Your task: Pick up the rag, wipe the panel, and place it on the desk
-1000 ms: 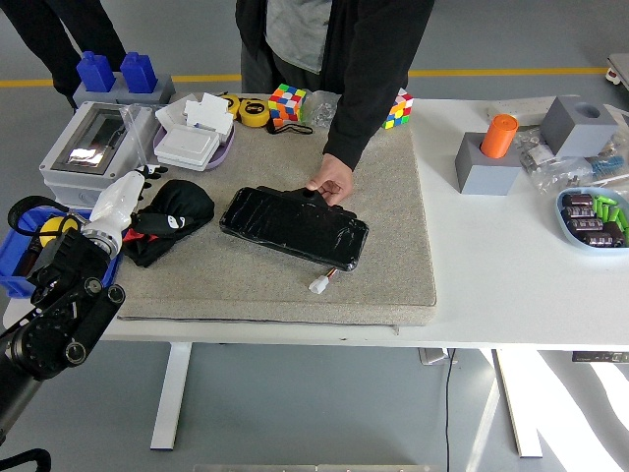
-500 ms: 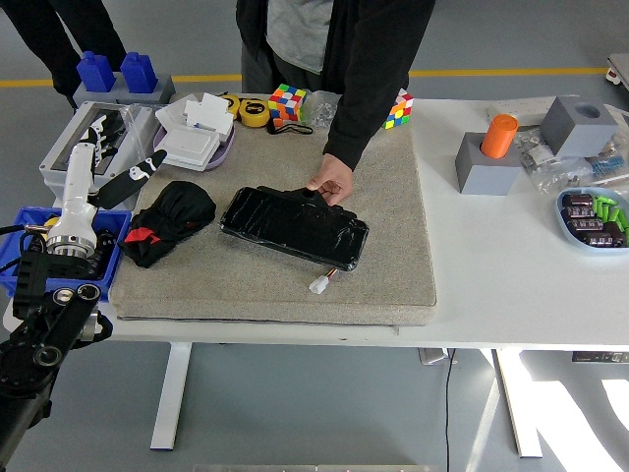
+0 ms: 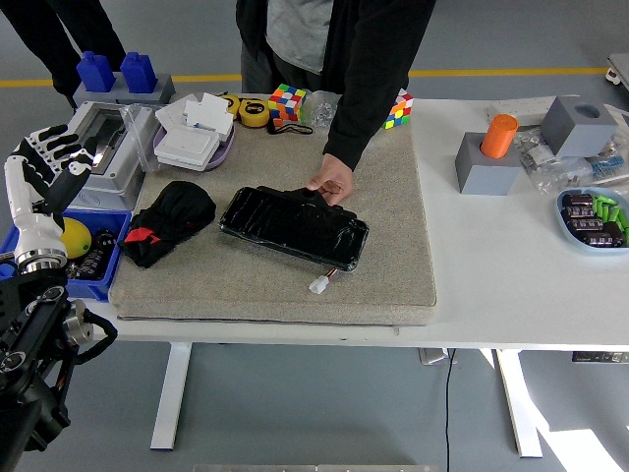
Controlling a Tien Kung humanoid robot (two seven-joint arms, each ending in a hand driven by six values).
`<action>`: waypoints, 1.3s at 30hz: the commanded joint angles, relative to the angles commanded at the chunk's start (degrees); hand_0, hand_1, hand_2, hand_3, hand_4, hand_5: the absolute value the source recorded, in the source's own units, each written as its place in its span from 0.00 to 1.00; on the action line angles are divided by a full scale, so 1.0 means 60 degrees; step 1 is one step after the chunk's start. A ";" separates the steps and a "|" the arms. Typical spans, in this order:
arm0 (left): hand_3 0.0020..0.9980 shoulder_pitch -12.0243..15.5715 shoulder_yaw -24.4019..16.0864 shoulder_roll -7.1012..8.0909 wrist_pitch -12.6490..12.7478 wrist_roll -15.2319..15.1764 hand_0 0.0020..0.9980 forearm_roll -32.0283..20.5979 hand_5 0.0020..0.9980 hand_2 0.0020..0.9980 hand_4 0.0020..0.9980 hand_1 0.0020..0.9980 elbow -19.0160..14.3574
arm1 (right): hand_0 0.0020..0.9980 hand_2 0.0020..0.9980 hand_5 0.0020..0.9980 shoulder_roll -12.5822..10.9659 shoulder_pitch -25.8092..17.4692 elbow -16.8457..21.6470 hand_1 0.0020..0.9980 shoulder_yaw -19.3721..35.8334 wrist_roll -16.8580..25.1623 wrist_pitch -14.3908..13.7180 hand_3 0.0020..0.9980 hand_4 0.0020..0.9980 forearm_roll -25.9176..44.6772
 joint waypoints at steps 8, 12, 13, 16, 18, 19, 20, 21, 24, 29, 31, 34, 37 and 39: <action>0.56 0.0032 -0.0082 -0.0029 -0.0003 -0.0036 0.45 -0.0055 0.19 0.55 0.86 0.53 -0.0098 | 0.59 0.52 0.34 0.0001 0.0016 0.0008 0.60 -0.0001 0.0005 -0.0002 0.52 0.87 0.0017; 0.56 0.0069 -0.0145 -0.0046 0.0002 -0.0045 0.45 -0.0080 0.19 0.55 0.86 0.53 -0.0124 | 0.59 0.52 0.34 -0.0011 0.0015 0.0013 0.60 -0.0007 0.0010 -0.0004 0.52 0.87 0.0018; 0.56 0.0074 -0.0155 -0.0045 -0.0001 -0.0032 0.45 -0.0069 0.19 0.55 0.86 0.53 -0.0130 | 0.59 0.52 0.34 -0.0010 0.0015 0.0011 0.60 -0.0005 0.0011 -0.0005 0.52 0.87 0.0016; 0.56 0.0088 -0.0184 -0.0044 -0.0001 0.0009 0.45 -0.0036 0.19 0.55 0.86 0.53 -0.0145 | 0.59 0.52 0.34 -0.0011 0.0012 0.0010 0.60 -0.0029 0.0009 -0.0004 0.52 0.87 0.0022; 0.56 0.0093 -0.0208 -0.0040 -0.0004 0.0015 0.45 -0.0048 0.19 0.55 0.85 0.53 -0.0148 | 0.59 0.52 0.34 -0.0015 0.0016 0.0013 0.60 -0.0050 0.0010 -0.0005 0.52 0.87 0.0028; 0.56 0.0091 -0.0214 -0.0038 -0.0003 0.0033 0.45 -0.0029 0.19 0.55 0.85 0.53 -0.0149 | 0.59 0.52 0.34 -0.0016 0.0023 0.0015 0.60 -0.0051 0.0010 -0.0006 0.52 0.87 0.0030; 0.56 0.0089 -0.0208 -0.0034 -0.0005 0.0059 0.45 -0.0019 0.19 0.55 0.85 0.53 -0.0148 | 0.59 0.52 0.34 -0.0014 0.0026 0.0016 0.60 -0.0048 0.0011 -0.0006 0.52 0.87 0.0030; 0.56 0.0090 -0.0192 -0.0024 -0.0017 0.0076 0.45 -0.0032 0.19 0.55 0.85 0.53 -0.0142 | 0.59 0.52 0.34 -0.0012 0.0027 0.0015 0.60 -0.0049 0.0009 -0.0007 0.52 0.87 0.0031; 0.56 0.0095 -0.0188 -0.0021 -0.0034 0.0112 0.45 -0.0028 0.19 0.55 0.85 0.53 -0.0147 | 0.59 0.52 0.34 -0.0017 0.0031 0.0015 0.60 -0.0046 0.0011 -0.0009 0.52 0.87 0.0036; 0.56 0.0139 -0.0176 -0.0018 -0.0063 0.0122 0.46 -0.0036 0.19 0.55 0.85 0.53 -0.0177 | 0.59 0.52 0.34 -0.0040 0.0024 0.0012 0.60 -0.0070 0.0013 -0.0010 0.52 0.87 0.0044; 0.56 0.0158 -0.0172 -0.0018 -0.0071 0.0117 0.46 -0.0051 0.19 0.55 0.85 0.53 -0.0180 | 0.59 0.52 0.34 -0.0047 0.0021 0.0012 0.60 -0.0083 0.0016 -0.0011 0.52 0.87 0.0049; 0.56 0.0183 -0.0171 -0.0019 -0.0075 0.0114 0.46 -0.0054 0.19 0.55 0.85 0.53 -0.0189 | 0.59 0.52 0.34 -0.0048 0.0018 0.0014 0.60 -0.0107 0.0019 -0.0012 0.52 0.87 0.0057; 0.56 0.0186 -0.0181 -0.0017 -0.0079 0.0116 0.46 -0.0054 0.19 0.55 0.85 0.53 -0.0204 | 0.59 0.52 0.34 -0.0045 0.0021 0.0022 0.60 -0.0146 0.0020 -0.0012 0.52 0.87 0.0072; 0.56 0.0182 -0.0174 -0.0012 -0.0080 0.0122 0.46 -0.0044 0.19 0.55 0.85 0.53 -0.0213 | 0.59 0.52 0.34 -0.0034 0.0029 0.0023 0.60 -0.0137 0.0019 -0.0012 0.52 0.87 0.0074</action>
